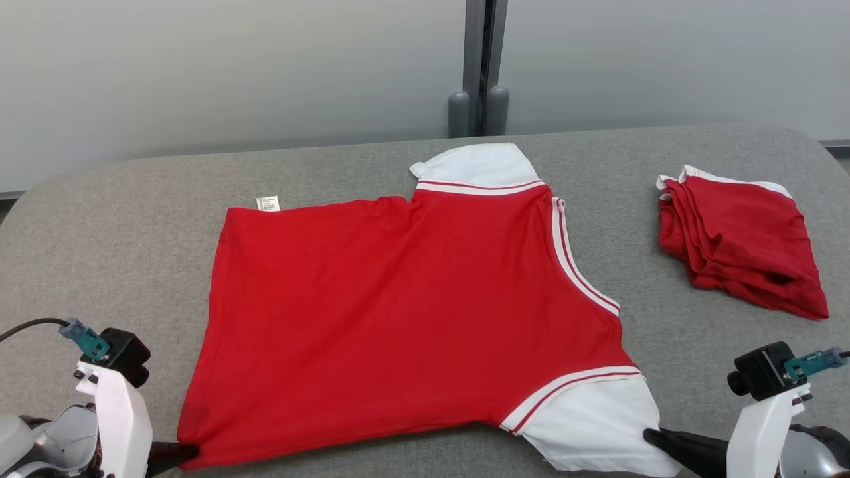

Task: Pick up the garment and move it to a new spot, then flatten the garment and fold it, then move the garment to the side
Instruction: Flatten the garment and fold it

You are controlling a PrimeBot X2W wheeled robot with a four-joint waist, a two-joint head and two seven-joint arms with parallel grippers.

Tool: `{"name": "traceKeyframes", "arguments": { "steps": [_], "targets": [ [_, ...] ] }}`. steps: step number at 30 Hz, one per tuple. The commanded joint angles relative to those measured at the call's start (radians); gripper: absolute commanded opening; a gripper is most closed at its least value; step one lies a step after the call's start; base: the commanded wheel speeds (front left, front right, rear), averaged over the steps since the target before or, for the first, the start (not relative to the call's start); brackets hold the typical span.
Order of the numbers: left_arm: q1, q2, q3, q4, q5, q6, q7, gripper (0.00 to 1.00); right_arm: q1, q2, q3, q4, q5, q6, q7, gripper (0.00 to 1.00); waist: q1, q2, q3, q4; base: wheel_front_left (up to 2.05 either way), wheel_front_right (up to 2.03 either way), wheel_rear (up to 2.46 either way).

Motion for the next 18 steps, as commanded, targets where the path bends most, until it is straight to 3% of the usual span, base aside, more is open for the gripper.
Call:
{"name": "traceKeyframes", "arguments": {
  "steps": [1,11,18],
  "targets": [
    [0.01,0.003,0.003,0.002,0.005,0.007,-0.004,0.0,0.019,0.013,-0.025,-0.019,-0.023,0.0,0.024,0.0,0.0,0.0,0.002,-0.002,0.0,0.0,0.0],
    [-0.043,0.0,0.031,0.013,0.02,-0.002,-0.017,0.0,0.031,0.213,-0.204,-0.22,-0.192,0.0,0.229,0.0,0.0,0.0,0.025,-0.018,0.0,0.0,0.0],
    [-0.121,-0.015,0.063,0.061,0.036,-0.02,-0.003,0.0,-0.095,0.297,-0.288,-0.198,-0.252,0.0,0.283,0.0,0.0,0.0,0.083,-0.017,0.0,0.0,0.0]
  ]
}}
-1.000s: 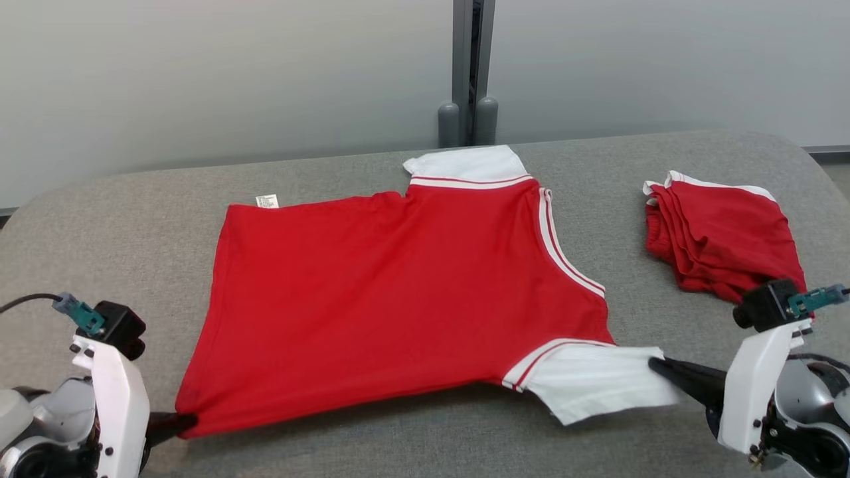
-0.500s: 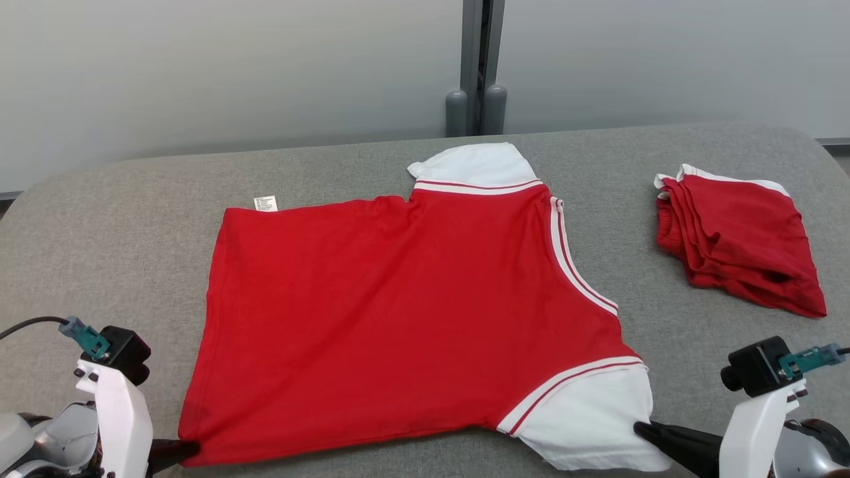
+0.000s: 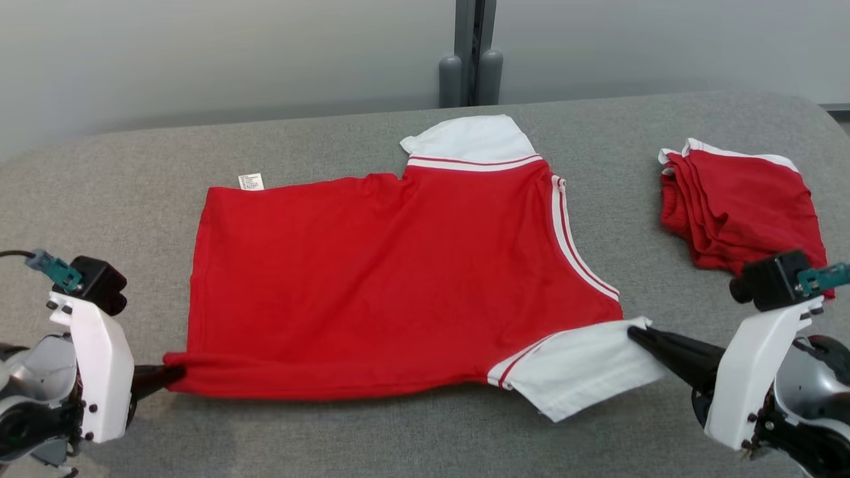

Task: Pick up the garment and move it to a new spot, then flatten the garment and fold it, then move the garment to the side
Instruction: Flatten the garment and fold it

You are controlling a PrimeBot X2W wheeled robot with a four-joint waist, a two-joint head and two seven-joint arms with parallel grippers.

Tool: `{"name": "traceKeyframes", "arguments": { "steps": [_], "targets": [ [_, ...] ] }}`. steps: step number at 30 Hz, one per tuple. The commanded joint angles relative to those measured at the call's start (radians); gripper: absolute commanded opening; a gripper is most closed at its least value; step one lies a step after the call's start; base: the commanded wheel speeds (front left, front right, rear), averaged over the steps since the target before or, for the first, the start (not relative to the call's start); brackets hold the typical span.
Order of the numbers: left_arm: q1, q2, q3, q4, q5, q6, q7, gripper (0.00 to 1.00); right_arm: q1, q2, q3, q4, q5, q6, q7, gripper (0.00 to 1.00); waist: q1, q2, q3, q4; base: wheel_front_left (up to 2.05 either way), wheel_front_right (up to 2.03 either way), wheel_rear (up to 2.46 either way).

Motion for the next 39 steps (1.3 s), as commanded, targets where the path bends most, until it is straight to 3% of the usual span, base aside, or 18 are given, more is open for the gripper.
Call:
{"name": "traceKeyframes", "arguments": {
  "steps": [1,14,21,34,35,36,37,38,39],
  "targets": [
    [-0.024,-0.003,0.01,0.011,0.003,-0.005,0.006,0.0,-0.027,0.006,-0.011,0.014,-0.006,0.0,0.005,0.0,0.0,0.0,0.021,0.002,0.0,0.0,0.0],
    [-0.186,-0.118,0.037,0.187,-0.018,-0.028,0.12,0.0,-0.311,0.073,-0.041,0.255,-0.06,0.0,0.03,0.0,0.0,0.0,0.128,0.019,0.0,0.0,0.0],
    [-0.241,-0.18,0.041,0.287,-0.011,-0.036,0.123,0.0,-0.421,0.09,-0.032,0.386,-0.078,0.0,-0.017,0.0,0.0,0.0,0.175,0.019,0.0,0.0,0.0],
    [-0.278,-0.204,0.032,0.327,-0.027,-0.037,0.132,0.0,-0.525,0.101,0.055,0.581,-0.085,0.0,-0.168,0.0,0.0,0.0,0.215,0.019,0.0,0.0,0.0],
    [-0.278,-0.204,0.03,0.326,-0.028,-0.037,0.132,0.0,-0.531,0.1,0.063,0.591,-0.079,0.0,-0.184,0.16,0.0,0.0,0.216,0.019,0.0,0.0,0.0],
    [-0.279,-0.204,0.028,0.326,-0.028,-0.037,0.13,0.26,-0.537,0.099,0.069,0.603,-0.076,0.0,-0.202,0.27,0.0,0.0,0.215,0.019,0.0,0.0,0.0],
    [-0.28,-0.204,0.027,0.327,-0.027,-0.037,0.127,0.76,-0.541,0.097,0.076,0.611,-0.072,0.0,-0.219,0.38,0.0,0.0,0.215,0.018,0.0,0.0,0.0],
    [-0.282,-0.203,0.027,0.33,-0.025,-0.037,0.122,1.0,-0.546,0.094,0.085,0.617,-0.066,0.0,-0.24,0.49,0.0,0.0,0.215,0.018,0.0,0.0,0.0],
    [-0.283,-0.204,0.027,0.333,-0.027,-0.037,0.12,1.0,-0.554,0.09,0.095,0.623,-0.061,0.0,-0.265,1.0,0.0,0.0,0.215,0.018,0.0,0.0,0.0]
  ]
}}
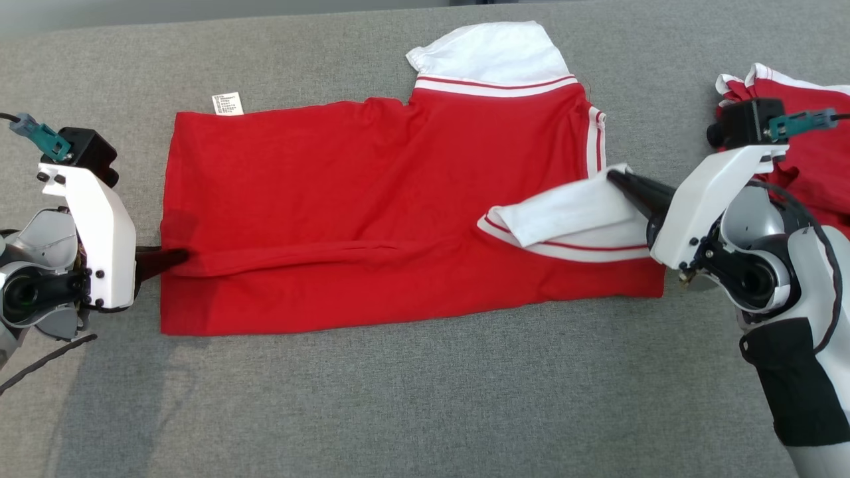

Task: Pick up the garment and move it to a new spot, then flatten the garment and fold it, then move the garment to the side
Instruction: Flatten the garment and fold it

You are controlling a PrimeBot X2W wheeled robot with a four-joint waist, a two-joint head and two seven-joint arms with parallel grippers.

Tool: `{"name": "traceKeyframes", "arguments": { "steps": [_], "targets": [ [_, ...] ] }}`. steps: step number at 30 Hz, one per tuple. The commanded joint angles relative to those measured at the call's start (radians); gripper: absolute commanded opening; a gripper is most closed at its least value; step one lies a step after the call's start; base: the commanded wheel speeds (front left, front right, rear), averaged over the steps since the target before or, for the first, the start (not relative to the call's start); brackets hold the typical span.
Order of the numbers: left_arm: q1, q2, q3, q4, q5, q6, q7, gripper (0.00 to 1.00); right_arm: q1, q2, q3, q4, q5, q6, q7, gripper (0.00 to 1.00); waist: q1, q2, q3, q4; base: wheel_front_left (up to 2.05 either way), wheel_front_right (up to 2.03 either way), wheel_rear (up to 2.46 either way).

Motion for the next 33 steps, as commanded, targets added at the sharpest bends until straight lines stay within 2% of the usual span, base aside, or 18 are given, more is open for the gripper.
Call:
{"name": "traceKeyframes", "arguments": {
  "steps": [1,5,11,19,24,26,27,28,31,33],
  "targets": [
    [-0.014,-0.003,0.003,0.003,-0.01,-0.002,-0.008,1.0,-0.018,-0.01,0.003,0.002,0.008,0.0,-0.024,1.0,0.0,0.0,0.0,0.0,0.0,0.0,0.0],
    [-0.024,-0.009,0.021,0.011,-0.004,-0.002,-0.064,1.0,-0.038,-0.011,0.03,0.013,0.05,0.0,-0.16,1.0,0.0,0.0,-0.003,0.001,0.0,0.0,0.0],
    [0.005,-0.02,0.029,0.025,-0.018,-0.002,-0.127,1.0,-0.027,-0.04,0.09,0.055,0.107,0.0,-0.293,1.0,0.0,0.0,-0.031,0.0,0.0,0.0,0.0],
    [0.064,0.012,0.036,-0.024,-0.003,-0.002,-0.262,1.0,0.04,-0.097,0.162,0.055,0.167,0.0,-0.463,1.0,0.0,0.0,-0.098,-0.005,0.0,0.0,0.0],
    [0.123,0.032,0.068,-0.037,0.009,-0.002,-0.442,1.0,0.092,-0.132,0.172,0.081,0.13,0.0,-0.587,1.0,0.0,0.0,-0.145,-0.013,0.0,0.0,0.0],
    [0.155,0.032,0.079,-0.023,0.034,-0.002,-0.534,1.0,0.114,-0.107,0.162,0.091,0.126,0.0,-0.629,1.0,0.0,0.0,-0.158,-0.017,0.0,0.0,0.0],
    [0.155,0.032,0.079,-0.023,0.034,-0.002,-0.534,1.0,0.114,-0.107,0.162,0.091,0.126,0.0,-0.629,1.0,0.0,0.0,-0.158,-0.017,0.0,0.0,0.0],
    [0.194,0.026,0.085,-0.019,0.048,0.01,-0.614,1.0,0.135,-0.104,0.148,0.102,0.096,0.0,-0.666,1.0,0.0,0.0,-0.168,-0.017,0.0,0.0,0.0],
    [0.229,0.018,0.091,-0.028,0.061,0.026,-0.681,1.0,0.162,-0.092,0.135,0.109,0.074,0.0,-0.689,1.0,0.0,0.0,-0.175,-0.015,0.0,0.0,0.0],
    [0.262,0.019,0.089,-0.037,0.086,0.055,-0.747,1.0,0.185,-0.08,0.122,0.116,0.047,0.0,-0.705,1.0,0.0,0.0,-0.178,-0.013,0.0,0.0,0.0]
  ]
}}
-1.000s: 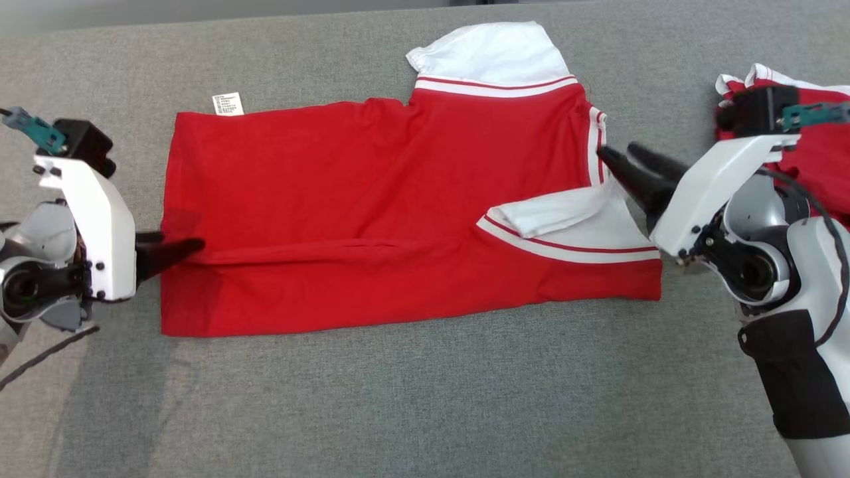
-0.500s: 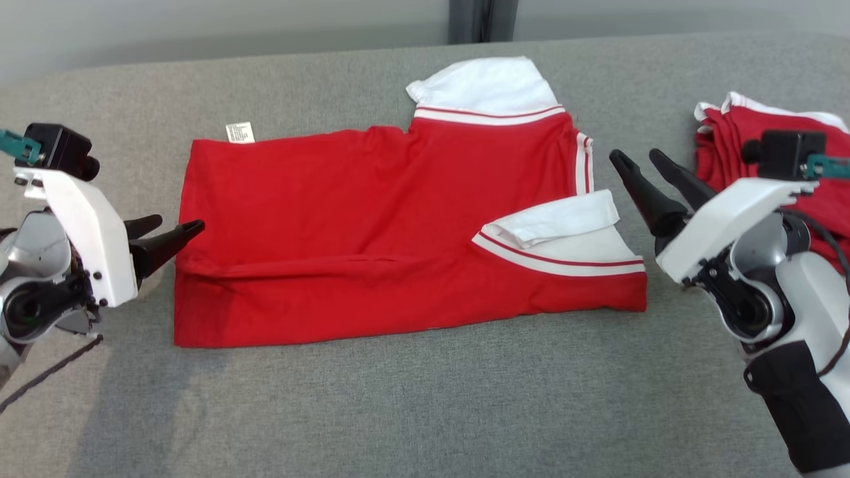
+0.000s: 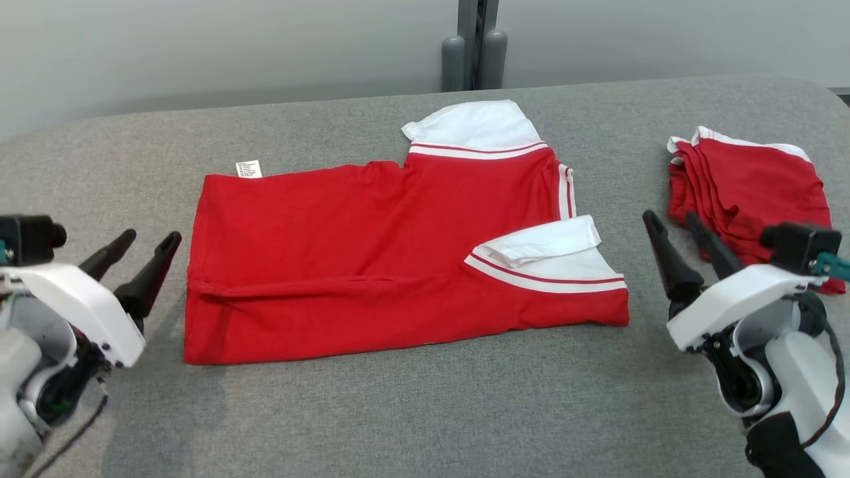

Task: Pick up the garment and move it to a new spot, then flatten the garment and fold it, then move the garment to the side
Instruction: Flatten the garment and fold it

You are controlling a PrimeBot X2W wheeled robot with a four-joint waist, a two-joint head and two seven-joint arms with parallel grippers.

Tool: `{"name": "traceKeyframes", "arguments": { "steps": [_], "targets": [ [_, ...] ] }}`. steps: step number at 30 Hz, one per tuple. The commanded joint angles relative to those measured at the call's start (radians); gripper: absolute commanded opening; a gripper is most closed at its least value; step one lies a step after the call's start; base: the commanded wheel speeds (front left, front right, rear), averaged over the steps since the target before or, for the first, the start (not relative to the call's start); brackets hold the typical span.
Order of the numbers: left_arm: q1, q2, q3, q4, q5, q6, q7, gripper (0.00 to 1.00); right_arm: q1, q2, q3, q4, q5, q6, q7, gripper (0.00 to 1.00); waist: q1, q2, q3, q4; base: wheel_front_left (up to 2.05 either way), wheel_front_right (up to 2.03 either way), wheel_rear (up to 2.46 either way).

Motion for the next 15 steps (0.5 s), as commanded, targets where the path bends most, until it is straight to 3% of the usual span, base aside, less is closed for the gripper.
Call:
{"name": "traceKeyframes", "arguments": {
  "steps": [1,11,15],
  "targets": [
    [0.03,-0.002,0.004,-0.005,0.002,0.016,-0.028,1.0,0.02,0.006,-0.007,0.006,-0.015,0.0,-0.008,1.0,0.0,-0.0001,-0.002,0.002,0.0,0.0,0.0],
    [0.185,-0.031,0.007,-0.048,0.009,0.13,-0.158,1.0,0.1,0.066,-0.059,0.061,-0.077,0.0,0.05,1.0,0.0,-0.0001,0.012,0.01,0.0,0.0,0.0],
    [0.215,-0.052,0.004,-0.036,-0.006,0.14,-0.16,1.0,0.095,0.088,-0.058,0.096,-0.072,0.0,0.119,1.0,0.0,-0.0001,0.023,0.009,0.0,0.0,0.0]
  ]
}}
